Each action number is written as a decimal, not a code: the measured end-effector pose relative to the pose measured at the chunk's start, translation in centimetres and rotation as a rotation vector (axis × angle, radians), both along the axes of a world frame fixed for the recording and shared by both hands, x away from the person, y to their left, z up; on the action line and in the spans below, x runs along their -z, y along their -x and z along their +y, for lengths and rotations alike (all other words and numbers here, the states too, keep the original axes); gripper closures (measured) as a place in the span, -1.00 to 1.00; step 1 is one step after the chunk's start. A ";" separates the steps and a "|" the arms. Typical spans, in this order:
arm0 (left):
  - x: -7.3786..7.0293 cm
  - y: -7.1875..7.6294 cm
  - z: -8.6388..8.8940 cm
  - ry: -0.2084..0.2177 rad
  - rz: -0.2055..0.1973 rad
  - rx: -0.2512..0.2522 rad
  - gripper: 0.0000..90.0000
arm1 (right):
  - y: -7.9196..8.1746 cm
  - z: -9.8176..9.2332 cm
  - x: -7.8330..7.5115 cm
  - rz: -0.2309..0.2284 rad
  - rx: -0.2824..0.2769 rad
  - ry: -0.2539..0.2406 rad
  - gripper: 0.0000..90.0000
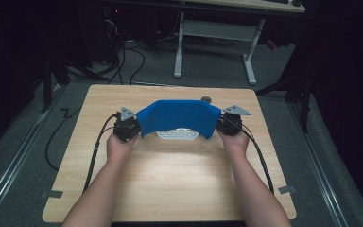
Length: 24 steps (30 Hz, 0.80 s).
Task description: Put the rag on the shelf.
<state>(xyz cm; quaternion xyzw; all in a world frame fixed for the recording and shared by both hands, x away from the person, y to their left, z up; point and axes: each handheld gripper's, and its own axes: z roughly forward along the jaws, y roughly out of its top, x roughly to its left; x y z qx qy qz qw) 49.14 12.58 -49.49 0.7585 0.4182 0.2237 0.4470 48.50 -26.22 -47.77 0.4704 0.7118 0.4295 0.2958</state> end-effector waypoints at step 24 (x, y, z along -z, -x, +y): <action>-0.9 1.4 3.9 0.076 -0.021 -0.054 0.29 | 0.7 -2.0 -0.8 -0.019 0.061 0.006 0.52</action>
